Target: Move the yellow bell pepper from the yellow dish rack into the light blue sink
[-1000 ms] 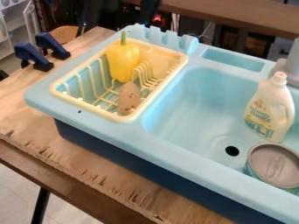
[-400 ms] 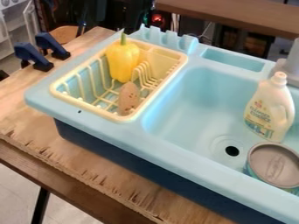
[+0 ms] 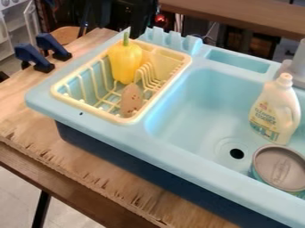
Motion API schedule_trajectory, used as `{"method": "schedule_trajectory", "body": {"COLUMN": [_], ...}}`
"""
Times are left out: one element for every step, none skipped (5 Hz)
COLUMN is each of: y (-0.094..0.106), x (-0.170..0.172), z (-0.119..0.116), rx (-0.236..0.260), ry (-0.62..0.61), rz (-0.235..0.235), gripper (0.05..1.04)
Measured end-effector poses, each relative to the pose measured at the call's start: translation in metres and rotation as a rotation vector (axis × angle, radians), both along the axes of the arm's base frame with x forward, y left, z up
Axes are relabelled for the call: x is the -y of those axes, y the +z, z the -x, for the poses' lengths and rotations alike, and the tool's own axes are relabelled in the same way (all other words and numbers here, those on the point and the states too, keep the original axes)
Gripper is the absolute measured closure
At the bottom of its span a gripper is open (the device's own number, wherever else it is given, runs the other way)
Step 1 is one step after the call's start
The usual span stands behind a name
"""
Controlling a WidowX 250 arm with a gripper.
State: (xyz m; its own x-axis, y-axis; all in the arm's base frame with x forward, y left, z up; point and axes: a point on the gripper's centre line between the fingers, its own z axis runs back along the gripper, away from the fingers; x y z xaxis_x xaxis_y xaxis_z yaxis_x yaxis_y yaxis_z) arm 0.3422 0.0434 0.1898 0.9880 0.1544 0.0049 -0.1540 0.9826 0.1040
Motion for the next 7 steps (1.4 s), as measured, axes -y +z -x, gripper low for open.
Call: {"method": "schedule_trajectory", "body": {"y": [-0.005, -0.006, -0.013, -0.016, -0.016, -0.016, -0.018], "x": [-0.001, -0.003, -0.007, -0.006, -0.003, -0.002, -0.001], "z": [-0.002, -0.004, -0.006, -0.01, -0.013, -0.014, -0.014], "rx": [0.027, 0.049, 0.062, 0.094, 0.107, 0.118, 0.116], "ry": [0.035, 0.058, 0.084, 0.074, 0.07, 0.08, 0.091], "rz": [0.013, 0.023, 0.052, 0.07, 0.086, 0.093, 0.098], "gripper": [0.081, 0.081, 0.081, 0.081, 0.118, 0.352, 0.6]}}
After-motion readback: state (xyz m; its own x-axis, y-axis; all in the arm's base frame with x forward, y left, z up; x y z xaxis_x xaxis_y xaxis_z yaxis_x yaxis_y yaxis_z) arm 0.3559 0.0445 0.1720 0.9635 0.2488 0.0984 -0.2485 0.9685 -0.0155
